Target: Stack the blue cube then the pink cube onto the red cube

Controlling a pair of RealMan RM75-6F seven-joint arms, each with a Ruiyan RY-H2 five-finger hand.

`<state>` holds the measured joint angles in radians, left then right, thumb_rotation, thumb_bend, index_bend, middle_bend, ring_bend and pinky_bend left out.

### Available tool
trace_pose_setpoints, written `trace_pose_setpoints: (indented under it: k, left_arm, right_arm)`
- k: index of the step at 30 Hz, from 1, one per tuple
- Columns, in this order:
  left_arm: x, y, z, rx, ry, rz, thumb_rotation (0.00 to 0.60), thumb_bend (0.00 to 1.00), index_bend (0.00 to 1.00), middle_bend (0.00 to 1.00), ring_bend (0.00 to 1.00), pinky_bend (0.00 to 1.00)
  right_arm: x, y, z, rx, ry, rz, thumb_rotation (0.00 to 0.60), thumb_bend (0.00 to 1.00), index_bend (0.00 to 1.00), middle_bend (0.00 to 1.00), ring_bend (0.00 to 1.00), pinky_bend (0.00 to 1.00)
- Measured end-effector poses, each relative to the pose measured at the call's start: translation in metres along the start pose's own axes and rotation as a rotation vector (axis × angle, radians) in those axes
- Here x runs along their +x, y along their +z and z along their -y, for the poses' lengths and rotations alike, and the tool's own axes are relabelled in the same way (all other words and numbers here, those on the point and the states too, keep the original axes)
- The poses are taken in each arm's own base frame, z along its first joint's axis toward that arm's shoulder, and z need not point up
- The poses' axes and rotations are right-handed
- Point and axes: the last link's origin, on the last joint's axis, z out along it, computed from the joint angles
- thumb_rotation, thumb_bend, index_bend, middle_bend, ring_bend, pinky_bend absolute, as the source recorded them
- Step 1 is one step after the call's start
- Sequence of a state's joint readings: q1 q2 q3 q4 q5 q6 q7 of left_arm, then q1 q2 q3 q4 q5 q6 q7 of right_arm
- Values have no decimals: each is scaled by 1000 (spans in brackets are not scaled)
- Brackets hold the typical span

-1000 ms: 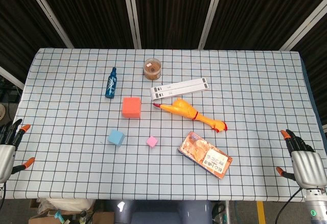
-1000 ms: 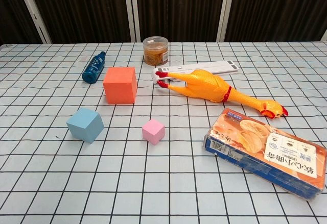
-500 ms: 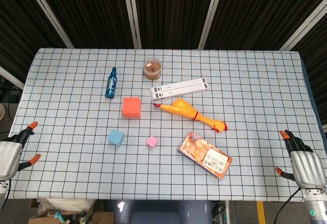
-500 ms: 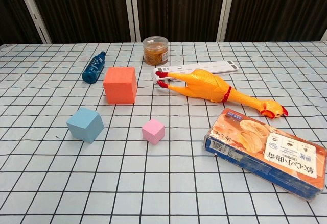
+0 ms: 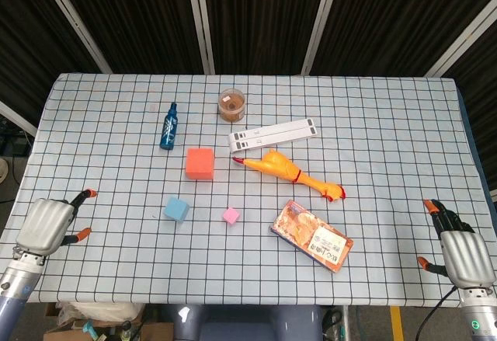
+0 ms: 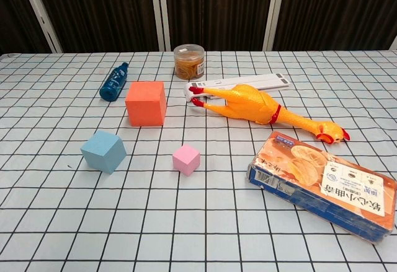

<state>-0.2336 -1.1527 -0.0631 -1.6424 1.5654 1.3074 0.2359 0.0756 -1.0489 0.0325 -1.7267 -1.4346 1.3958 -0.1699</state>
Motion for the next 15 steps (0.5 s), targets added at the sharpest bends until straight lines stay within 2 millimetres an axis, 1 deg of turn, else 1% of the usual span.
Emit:
trace_pose_setpoints:
  k: [2,4,7,11,15]
  left_arm:
    - [2,11,-7,-20,1,28,600,0,275,903,774,840]
    - [5,21,-13,-36,-4,48,600,0,233,903,774,840]
    - [11,37,-23,-59,-1,77,600,0,195,903,773,839]
    - [17,51,-33,-83,47,97,600,0,192,903,774,840]
    - [21,65,-50,-114,82,131,600,0,189,897,772,840]
  right_arm:
    - [0,0,1,2,0,3,600,129,6,96,171,340]
    - [-1,0,1,3,0,5,600,129,5,96,171,340]
    - [-1,0,1,3,-1,10,600,129,6,96,171,340]
    - [-1,1,1,-1,1,13,600,129,6,96,171,340]
    - [-2,1,1,-1,0,18,600,129,6,96,171,340]
